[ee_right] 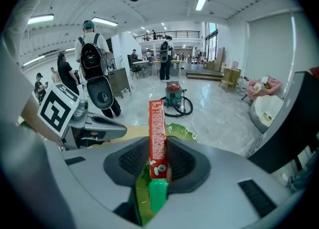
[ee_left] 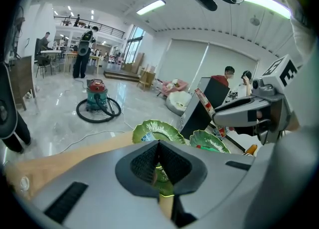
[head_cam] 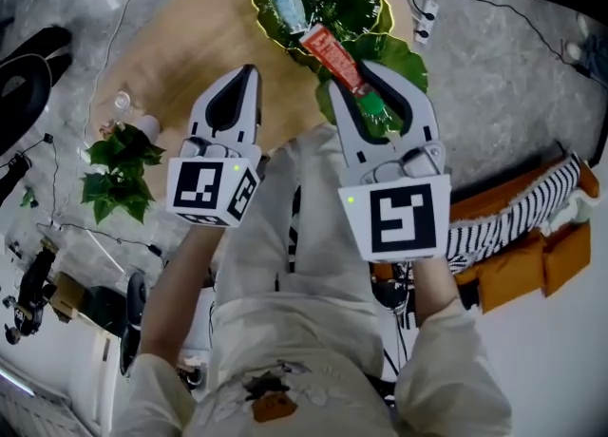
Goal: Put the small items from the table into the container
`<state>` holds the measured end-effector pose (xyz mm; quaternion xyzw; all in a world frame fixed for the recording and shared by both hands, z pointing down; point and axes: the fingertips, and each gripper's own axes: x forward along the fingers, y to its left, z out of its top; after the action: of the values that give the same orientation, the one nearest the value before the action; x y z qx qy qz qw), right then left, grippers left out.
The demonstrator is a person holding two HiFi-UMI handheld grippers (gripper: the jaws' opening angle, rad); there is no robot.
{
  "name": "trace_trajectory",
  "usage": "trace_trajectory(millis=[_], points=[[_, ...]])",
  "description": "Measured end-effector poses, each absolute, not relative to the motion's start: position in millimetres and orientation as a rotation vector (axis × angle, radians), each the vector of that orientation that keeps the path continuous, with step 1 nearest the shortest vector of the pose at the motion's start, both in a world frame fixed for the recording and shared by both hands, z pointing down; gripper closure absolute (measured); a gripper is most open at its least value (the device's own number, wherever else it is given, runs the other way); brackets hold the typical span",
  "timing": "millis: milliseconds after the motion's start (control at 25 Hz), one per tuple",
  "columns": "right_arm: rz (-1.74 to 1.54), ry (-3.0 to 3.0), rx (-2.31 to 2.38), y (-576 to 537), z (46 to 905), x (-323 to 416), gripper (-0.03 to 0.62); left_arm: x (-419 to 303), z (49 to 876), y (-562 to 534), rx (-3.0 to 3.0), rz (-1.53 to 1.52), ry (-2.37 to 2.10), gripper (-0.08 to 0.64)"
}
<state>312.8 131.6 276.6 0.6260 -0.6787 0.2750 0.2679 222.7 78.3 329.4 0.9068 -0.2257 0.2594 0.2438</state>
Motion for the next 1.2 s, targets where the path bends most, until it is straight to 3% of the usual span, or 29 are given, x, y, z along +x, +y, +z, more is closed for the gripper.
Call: trace_trajectory(millis=[1200], points=[[0.887, -1.562, 1.572, 209.4, 348.4, 355.4, 0.480, 241.5, 306.9, 93.9, 2.512, 0.705, -0.550, 0.560]])
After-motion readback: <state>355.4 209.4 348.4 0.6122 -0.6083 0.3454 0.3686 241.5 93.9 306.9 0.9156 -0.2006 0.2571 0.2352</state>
